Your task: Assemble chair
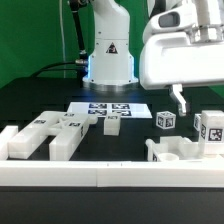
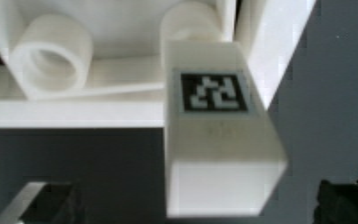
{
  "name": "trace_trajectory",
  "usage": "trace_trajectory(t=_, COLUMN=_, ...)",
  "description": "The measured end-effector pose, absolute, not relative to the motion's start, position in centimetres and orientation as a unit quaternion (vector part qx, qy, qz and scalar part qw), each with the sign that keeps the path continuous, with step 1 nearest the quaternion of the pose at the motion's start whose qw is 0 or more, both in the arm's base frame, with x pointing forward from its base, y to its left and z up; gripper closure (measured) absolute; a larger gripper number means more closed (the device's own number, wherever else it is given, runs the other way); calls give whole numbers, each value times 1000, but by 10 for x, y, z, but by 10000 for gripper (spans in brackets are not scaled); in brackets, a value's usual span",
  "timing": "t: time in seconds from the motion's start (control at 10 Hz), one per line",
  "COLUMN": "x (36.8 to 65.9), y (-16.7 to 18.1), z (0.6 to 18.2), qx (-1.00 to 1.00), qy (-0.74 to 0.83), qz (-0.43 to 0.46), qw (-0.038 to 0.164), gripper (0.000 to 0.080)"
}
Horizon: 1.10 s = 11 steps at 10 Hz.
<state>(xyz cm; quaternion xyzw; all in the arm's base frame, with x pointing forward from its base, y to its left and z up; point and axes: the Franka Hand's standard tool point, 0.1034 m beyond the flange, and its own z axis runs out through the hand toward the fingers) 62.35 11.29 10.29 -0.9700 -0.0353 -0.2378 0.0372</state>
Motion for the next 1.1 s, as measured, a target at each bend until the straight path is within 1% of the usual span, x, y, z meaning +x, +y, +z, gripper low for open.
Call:
trace_trajectory(t=0.1, x=625, y=111, z=105, qx=-971, qy=-36, qz=-235, qw=37, gripper=150)
trace_trajectory(t=0.3, x=622, y=113, z=101, qx=-975, qy=-37, qz=-218, qw=37, gripper=150)
trace_trajectory(t=0.4, x=618, y=114, z=96, qx=-980, qy=-37, qz=-190, qw=38, gripper=150)
trace_trajectory(t=0.5, x=615, y=117, z=90, qx=-989, qy=-38, qz=-139, qw=40, gripper=150)
trace_trajectory(t=0.7, x=622, y=120, z=89, qx=-994, qy=-39, qz=-97, qw=41, gripper=150)
trace_trajectory(t=0.8, x=616, y=118, z=84, qx=-997, qy=-40, qz=-51, qw=41, gripper=150)
trace_trajectory(t=0.9, x=620, y=118, z=86, qx=-998, qy=-41, qz=-24, qw=41, gripper=150)
trace_trajectory(t=1.0, x=626, y=120, z=86, qx=-998, qy=-41, qz=-36, qw=41, gripper=150)
trace_trajectory(t=1.1, x=625, y=120, z=85, qx=-998, qy=-41, qz=-35, qw=41, gripper=150)
